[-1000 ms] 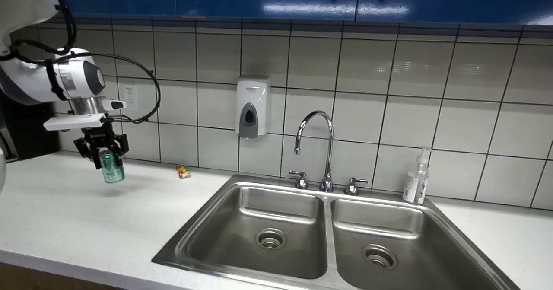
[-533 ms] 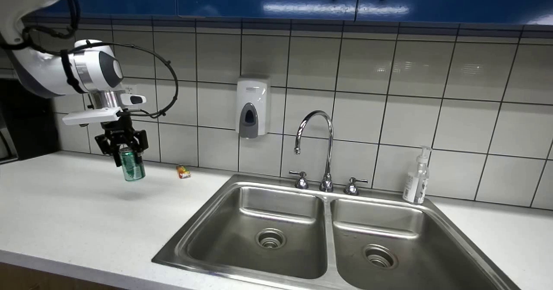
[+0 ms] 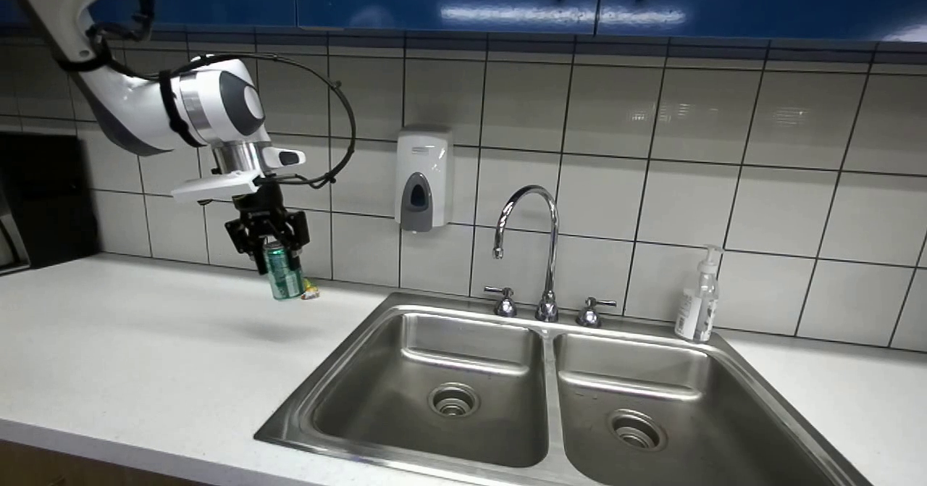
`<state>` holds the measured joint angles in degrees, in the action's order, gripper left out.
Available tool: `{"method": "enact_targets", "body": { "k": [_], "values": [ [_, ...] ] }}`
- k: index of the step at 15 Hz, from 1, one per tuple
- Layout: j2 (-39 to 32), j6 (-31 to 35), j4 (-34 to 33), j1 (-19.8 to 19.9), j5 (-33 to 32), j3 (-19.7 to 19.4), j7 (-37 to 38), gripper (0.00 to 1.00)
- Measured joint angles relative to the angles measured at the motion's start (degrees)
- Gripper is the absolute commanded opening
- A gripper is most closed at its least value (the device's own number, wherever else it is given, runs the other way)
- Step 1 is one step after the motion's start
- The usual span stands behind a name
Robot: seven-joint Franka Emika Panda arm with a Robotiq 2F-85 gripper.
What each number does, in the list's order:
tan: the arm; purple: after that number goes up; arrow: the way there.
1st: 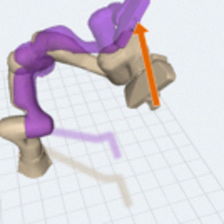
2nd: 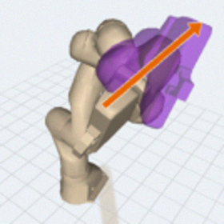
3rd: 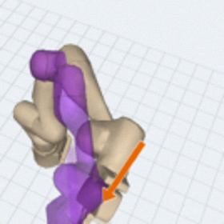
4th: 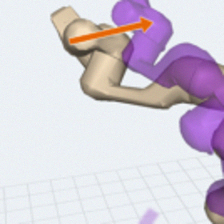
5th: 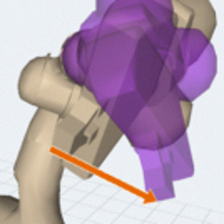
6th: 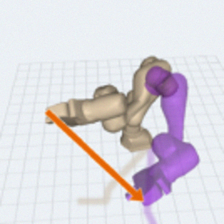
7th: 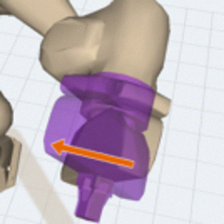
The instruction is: Put the can inside the sink
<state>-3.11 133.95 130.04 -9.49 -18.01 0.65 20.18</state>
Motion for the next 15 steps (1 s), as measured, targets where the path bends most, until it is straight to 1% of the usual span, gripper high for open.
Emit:
{"method": "enact_targets", "body": {
  "k": [4,7,12,15],
  "values": [
    [0.68,0.00,0.30,4.36,-0.92,-1.98,-3.11,0.38],
    [0.68,0.01,0.30,6.89,-1.82,-3.37,-5.47,0.38],
    [0.61,0.05,0.29,9.97,-2.54,-5.42,-9.56,0.38],
    [0.17,0.06,0.29,11.30,-2.61,-6.55,-10.65,0.38]
  ]
}}
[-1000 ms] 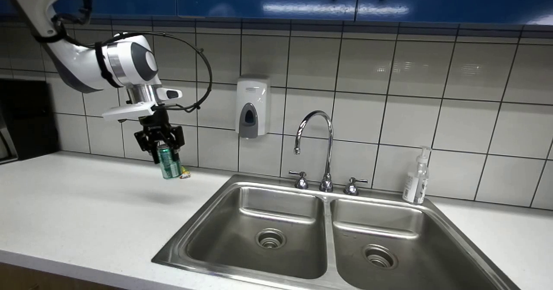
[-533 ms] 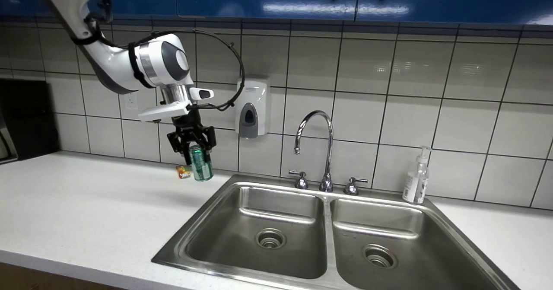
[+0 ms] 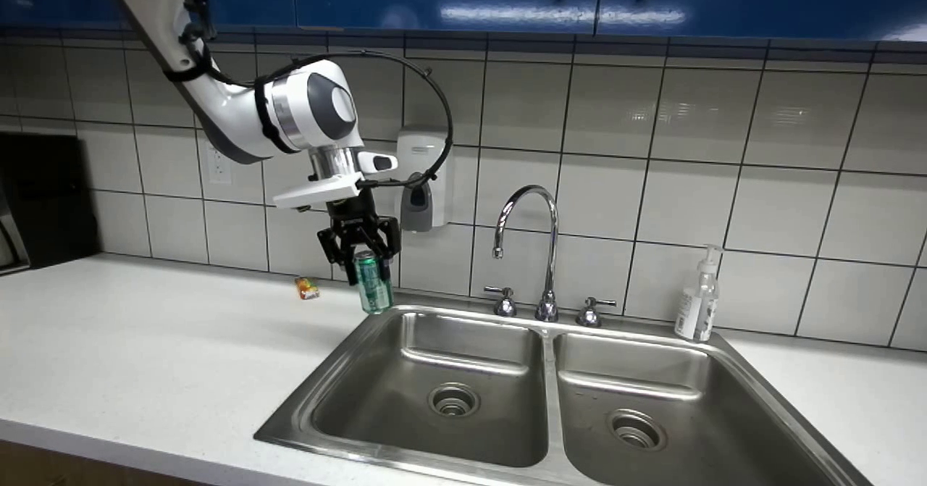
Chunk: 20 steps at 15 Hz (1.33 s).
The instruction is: Put the can inside the sink
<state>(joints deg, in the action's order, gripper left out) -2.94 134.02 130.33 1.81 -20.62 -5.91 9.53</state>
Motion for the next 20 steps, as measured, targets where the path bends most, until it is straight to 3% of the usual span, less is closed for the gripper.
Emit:
{"method": "enact_targets", "body": {
  "k": [8,20],
  "values": [
    [-3.46,0.01,0.11,2.98,0.49,-2.92,-0.07,0.38],
    [-10.30,0.80,0.31,6.31,7.22,-5.49,-1.23,0.38]
  ]
}}
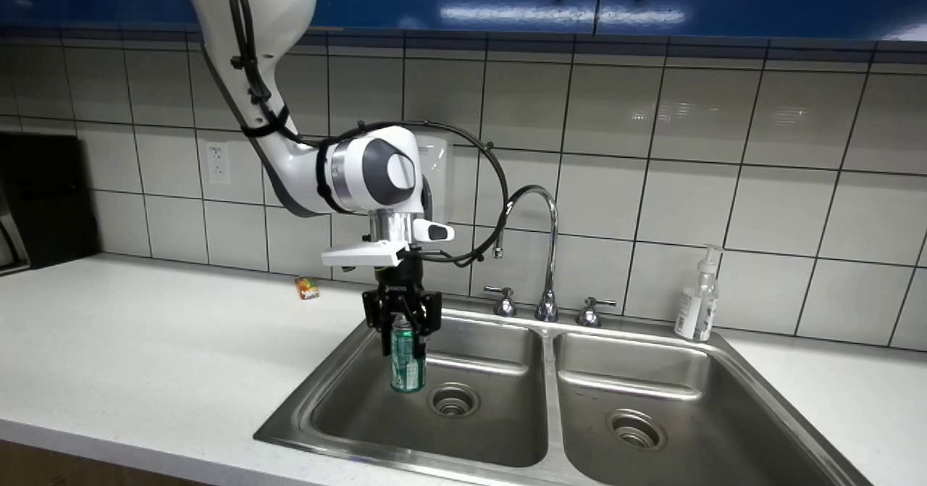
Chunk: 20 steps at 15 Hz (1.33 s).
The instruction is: Put the can inside the sink
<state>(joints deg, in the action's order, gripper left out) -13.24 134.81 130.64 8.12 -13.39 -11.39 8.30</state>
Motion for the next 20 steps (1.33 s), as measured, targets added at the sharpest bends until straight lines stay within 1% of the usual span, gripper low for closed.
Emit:
{"method": "enact_targets", "body": {
  "k": [11,20],
  "values": [
    [-9.51,6.52,-0.18,1.65,2.98,-0.69,-1.51,0.38],
    [-16.52,11.86,-0.96,3.12,3.19,-1.33,-3.59,0.38]
  ]
}}
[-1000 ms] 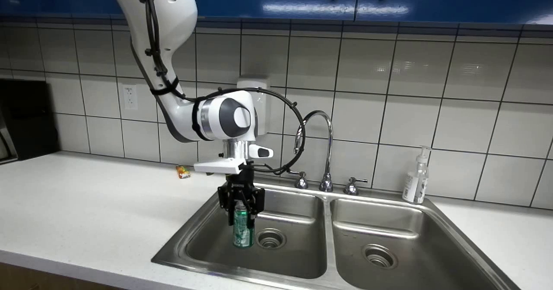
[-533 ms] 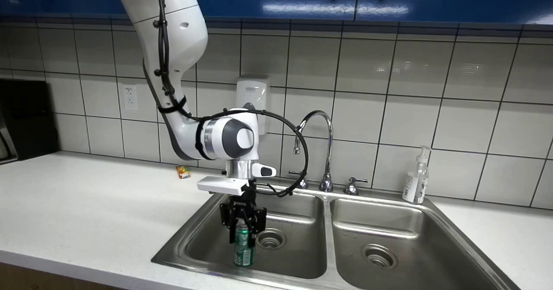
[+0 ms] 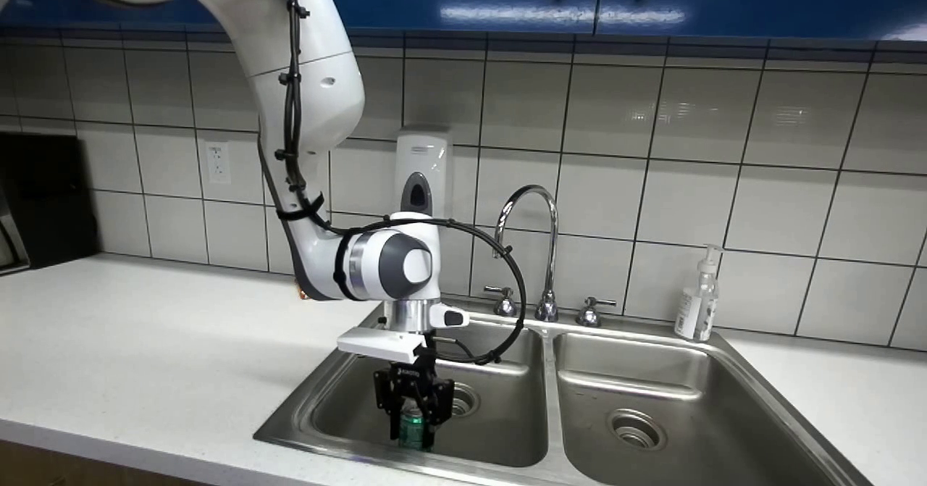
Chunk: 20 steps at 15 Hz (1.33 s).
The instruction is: Put the can inside the sink
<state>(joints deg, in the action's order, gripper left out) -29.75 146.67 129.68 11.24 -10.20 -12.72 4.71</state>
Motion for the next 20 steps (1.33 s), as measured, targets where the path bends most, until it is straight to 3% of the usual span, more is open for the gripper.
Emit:
{"method": "enact_targets", "body": {
  "k": [9,10,11,12,20],
  "values": [
    [-2.58,2.07,-1.00,0.57,0.09,-0.02,-1.76,0.38],
    [-2.62,2.08,-1.06,0.64,0.10,-0.02,-1.82,0.72],
    [-2.63,2.09,-1.08,0.69,0.10,-0.02,-1.89,0.89],
    [-2.67,2.09,-1.10,0.69,0.10,-0.02,-1.91,0.96],
    [-2.78,2.52,-1.61,0.67,0.09,-0.05,-1.93,1.00]
  ]
}}
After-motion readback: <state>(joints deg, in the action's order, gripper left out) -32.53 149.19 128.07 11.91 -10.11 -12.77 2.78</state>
